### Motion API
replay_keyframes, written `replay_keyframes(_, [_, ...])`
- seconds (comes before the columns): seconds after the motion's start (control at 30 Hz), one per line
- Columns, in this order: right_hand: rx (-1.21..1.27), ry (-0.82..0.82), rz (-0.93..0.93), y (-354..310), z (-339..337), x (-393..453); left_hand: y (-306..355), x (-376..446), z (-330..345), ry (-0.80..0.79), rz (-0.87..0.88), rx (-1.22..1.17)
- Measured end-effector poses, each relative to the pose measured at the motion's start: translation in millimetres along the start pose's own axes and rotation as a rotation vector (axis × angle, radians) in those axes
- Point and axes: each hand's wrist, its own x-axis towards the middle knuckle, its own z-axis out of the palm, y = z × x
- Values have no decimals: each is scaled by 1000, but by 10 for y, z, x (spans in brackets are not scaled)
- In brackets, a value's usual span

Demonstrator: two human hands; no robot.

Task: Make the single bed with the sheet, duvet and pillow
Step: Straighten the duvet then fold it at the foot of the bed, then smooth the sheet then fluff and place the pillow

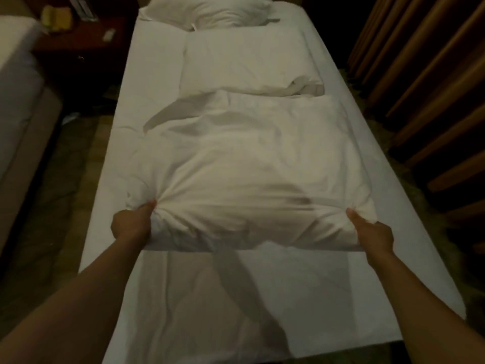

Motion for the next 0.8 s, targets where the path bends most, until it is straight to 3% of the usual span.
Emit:
replay_keyframes(0.23, [-54,10,-17,233,-393,-535,-377,-220,-368,-48,-55,-50])
replay_keyframes(0.53, [-268,-95,288,1197,-532,-903,-1422,-746,-246,-142,-242,197])
replay_keyframes(0.7, [-456,-11,168,1085,-432,-819,-1243,-525,-155,-79,-143,266])
replay_keyframes(0.8, [-451,116,34,932,-216,-706,-1000,-410,25,-133,-43,249])
